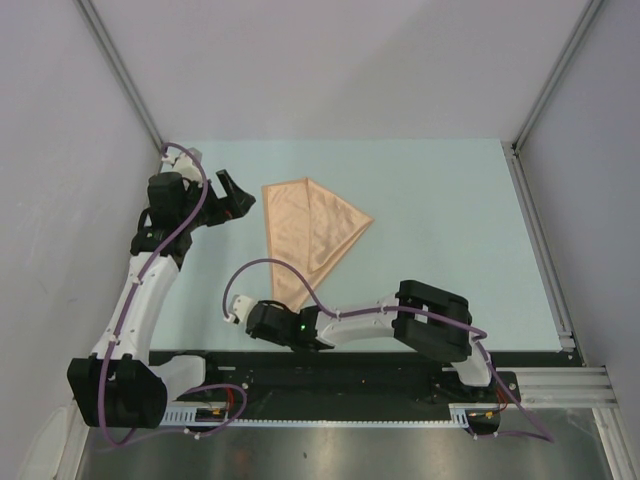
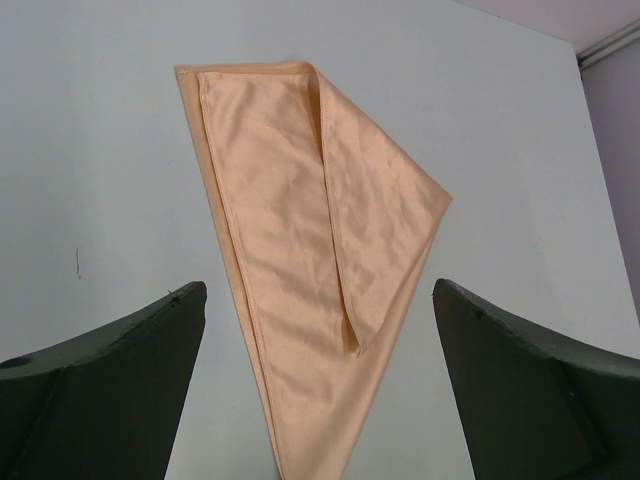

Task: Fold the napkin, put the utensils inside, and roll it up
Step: Fold the napkin

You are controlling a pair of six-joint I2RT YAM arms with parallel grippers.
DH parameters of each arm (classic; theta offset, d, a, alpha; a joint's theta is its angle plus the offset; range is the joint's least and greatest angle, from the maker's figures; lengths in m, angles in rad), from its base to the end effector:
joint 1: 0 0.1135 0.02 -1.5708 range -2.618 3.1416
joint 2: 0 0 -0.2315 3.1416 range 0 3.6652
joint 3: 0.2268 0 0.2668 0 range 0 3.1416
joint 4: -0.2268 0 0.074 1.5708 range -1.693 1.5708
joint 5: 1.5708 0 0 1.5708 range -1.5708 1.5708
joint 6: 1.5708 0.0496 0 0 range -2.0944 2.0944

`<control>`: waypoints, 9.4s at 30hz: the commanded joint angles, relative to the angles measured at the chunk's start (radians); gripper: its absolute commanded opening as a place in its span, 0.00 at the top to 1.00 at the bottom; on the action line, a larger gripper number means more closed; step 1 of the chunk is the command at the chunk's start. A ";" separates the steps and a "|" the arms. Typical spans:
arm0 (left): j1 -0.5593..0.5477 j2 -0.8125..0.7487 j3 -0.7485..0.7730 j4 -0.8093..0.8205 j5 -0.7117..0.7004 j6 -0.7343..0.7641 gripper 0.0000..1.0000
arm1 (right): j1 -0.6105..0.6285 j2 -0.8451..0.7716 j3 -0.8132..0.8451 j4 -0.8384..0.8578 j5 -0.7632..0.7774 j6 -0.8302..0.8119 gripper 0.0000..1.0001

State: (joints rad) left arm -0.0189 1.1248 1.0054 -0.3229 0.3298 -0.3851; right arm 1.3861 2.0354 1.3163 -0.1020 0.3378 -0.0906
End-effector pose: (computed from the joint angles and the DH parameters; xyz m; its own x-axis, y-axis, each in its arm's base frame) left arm 0.2943 -0.0216 0.2992 -0.5132 -0.3458 -0.7855 0.1270 0.8746 -0.4680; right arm 0.0972 0.4306 0.1059 -0.0537 -0.7523 -0.6567 -0.8945 0.3286 -0.3032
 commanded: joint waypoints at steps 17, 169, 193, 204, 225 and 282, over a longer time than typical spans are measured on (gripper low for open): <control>0.008 -0.019 -0.005 0.025 0.023 -0.009 0.00 | -0.016 -0.021 0.050 -0.019 -0.207 0.117 1.00; -0.335 -0.200 -0.645 0.398 -0.112 -0.365 0.03 | -0.820 -0.730 -0.809 0.061 -0.367 0.790 0.42; -0.337 -0.069 -0.749 0.536 -0.104 -0.356 0.12 | -0.684 -0.689 -0.812 0.266 -0.540 0.944 0.43; -0.337 -0.069 -0.760 0.535 -0.101 -0.348 0.13 | -0.694 -0.669 -0.798 0.240 -0.503 0.924 0.65; -0.349 0.024 -0.881 0.731 0.008 -0.449 0.31 | -0.723 -0.690 -0.796 0.188 -0.487 0.885 0.88; -0.389 0.185 -0.670 0.589 0.084 -0.420 1.00 | -0.518 -0.839 -0.576 0.030 -0.204 0.445 0.26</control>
State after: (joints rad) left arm -0.4023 1.3422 0.2729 0.3588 0.4000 -0.8543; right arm 0.7475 1.1870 0.6327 -0.0628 -0.0406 0.5232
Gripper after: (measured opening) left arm 0.009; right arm 0.727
